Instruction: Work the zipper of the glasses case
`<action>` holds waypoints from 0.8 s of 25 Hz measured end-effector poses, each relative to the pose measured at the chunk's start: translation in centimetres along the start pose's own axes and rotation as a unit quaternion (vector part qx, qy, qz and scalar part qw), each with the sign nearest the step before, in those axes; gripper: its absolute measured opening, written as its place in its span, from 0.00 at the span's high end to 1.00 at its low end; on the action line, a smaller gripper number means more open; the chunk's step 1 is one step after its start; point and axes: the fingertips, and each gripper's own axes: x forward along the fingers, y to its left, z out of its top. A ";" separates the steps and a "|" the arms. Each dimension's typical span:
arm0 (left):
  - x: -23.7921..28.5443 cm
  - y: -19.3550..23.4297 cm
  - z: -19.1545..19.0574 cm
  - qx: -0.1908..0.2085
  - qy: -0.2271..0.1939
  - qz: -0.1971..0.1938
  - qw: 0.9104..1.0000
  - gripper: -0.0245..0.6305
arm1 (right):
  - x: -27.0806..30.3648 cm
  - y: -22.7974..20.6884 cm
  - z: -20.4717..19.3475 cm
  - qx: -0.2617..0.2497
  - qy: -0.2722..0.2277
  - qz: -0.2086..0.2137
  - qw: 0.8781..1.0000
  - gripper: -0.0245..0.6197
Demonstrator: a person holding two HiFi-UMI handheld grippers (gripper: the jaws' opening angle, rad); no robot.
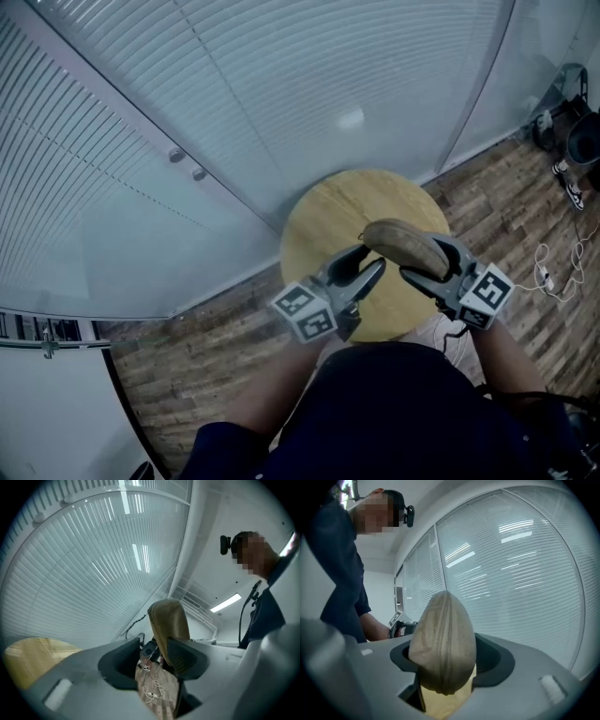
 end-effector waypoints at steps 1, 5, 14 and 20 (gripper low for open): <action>0.1 -0.8 0.1 -0.006 -0.006 -0.015 1.000 0.68 | -0.1 0.5 0.6 -0.001 -0.009 0.009 1.000 0.51; -0.1 -3.1 1.1 -0.032 -0.040 -0.070 0.996 0.65 | -0.5 1.7 2.5 0.015 -0.039 0.026 0.999 0.51; -1.5 -8.5 3.3 0.016 -0.063 -0.156 0.986 0.54 | -0.2 6.3 3.3 0.020 -0.068 0.115 0.991 0.51; -1.5 -10.5 4.1 0.069 -0.052 -0.173 0.981 0.53 | 0.6 8.7 3.9 0.048 -0.090 0.179 0.979 0.51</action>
